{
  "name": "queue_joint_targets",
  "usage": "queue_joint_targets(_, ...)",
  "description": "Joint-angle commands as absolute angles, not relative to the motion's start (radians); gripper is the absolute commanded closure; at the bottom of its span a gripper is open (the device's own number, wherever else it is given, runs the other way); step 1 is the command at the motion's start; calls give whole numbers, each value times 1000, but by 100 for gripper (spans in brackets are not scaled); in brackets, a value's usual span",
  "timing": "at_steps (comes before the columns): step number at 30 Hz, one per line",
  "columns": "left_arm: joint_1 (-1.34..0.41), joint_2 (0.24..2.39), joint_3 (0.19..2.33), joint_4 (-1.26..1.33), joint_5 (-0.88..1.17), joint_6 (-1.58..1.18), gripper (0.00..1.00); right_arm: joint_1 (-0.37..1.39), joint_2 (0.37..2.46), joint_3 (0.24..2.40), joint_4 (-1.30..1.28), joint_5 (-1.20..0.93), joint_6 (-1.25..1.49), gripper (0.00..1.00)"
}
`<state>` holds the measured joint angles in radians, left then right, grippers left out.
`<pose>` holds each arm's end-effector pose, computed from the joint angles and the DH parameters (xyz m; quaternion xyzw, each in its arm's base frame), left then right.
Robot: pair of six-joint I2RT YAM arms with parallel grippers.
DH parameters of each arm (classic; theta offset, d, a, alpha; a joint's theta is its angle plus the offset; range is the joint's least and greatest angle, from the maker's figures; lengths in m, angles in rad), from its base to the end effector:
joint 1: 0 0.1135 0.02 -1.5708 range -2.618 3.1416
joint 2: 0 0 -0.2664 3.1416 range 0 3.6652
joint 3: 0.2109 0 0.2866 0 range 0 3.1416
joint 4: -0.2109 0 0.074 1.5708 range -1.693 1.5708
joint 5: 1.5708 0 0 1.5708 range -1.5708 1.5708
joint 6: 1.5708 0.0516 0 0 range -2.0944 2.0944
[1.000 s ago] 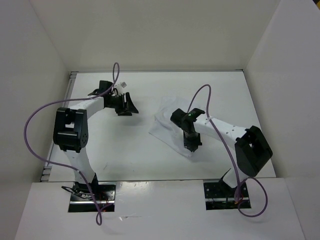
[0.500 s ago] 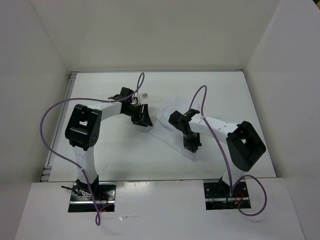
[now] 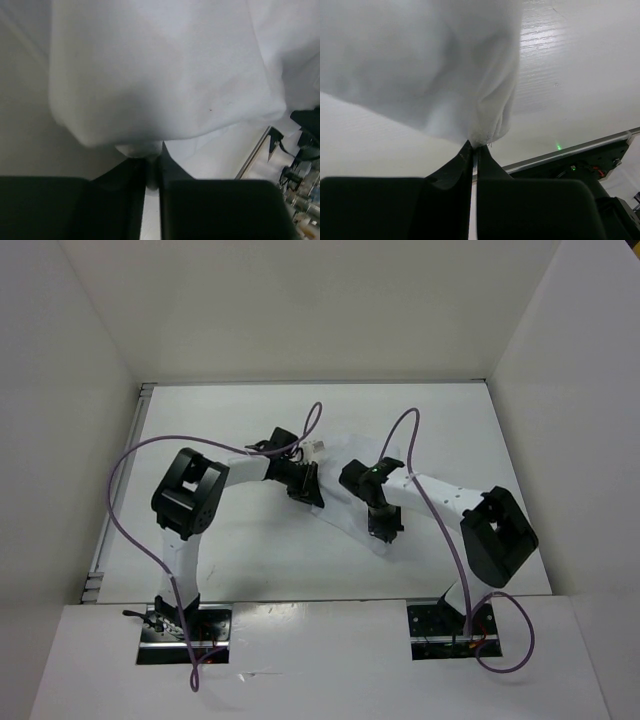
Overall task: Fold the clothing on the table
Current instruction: Flatten the skirt out
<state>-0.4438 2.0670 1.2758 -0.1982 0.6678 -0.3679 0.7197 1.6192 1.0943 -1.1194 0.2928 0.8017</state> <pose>0.3921 -0.2218 0.0949 0.1282 0.9009 -0.3954 0.1248 0.2327 0.1842 0.1680 0.0352 0.9880 -0.1307 0.0742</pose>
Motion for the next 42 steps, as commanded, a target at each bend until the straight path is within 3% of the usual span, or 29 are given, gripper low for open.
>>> queue_joint_targets(1, -500, 2149, 1241, -244, 535, -330, 87, 719, 1556, 1115, -1120, 327, 833, 100)
queue_joint_targets(2, -500, 2149, 1241, -265, 514, -330, 100, 710, 1545, 1124, -1120, 336, 833, 100)
queue_joint_targets(8, -430, 1963, 1298, -386, 448, -310, 100, 658, 1473, 1169, -1129, 345, 809, 100)
queue_joint_targets(17, -275, 1709, 1430, -572, 331, -227, 100, 387, 1368, 1327, -1045, 335, 641, 100)
queue_joint_targets(24, -275, 1631, 1460, -594, 428, -245, 100, 367, 1379, 1397, -951, 175, 574, 100)
queue_joint_targets(29, -230, 1644, 1615, -563, 480, -245, 100, 367, 1396, 1584, -907, 253, 538, 100)
queue_joint_targets(31, -174, 1759, 1799, -574, 507, -274, 100, 367, 1471, 1662, -896, 376, 538, 100)
queue_joint_targets(32, -141, 1857, 1886, -621, 631, -287, 100, 367, 1530, 1746, -896, 408, 523, 100)
queue_joint_targets(35, -132, 1936, 2184, -672, 826, -284, 100, 357, 1598, 1924, -905, 272, 427, 100)
queue_joint_targets(37, -141, 1886, 2200, -652, 845, -275, 100, 377, 1563, 1921, -849, 255, 396, 100)
queue_joint_targets(40, -141, 1809, 2076, -643, 928, -232, 100, 377, 1517, 1882, -802, 291, 394, 100)
queue_joint_targets(42, -141, 1725, 1929, -634, 965, -200, 100, 390, 1484, 1853, -811, 203, 356, 100)
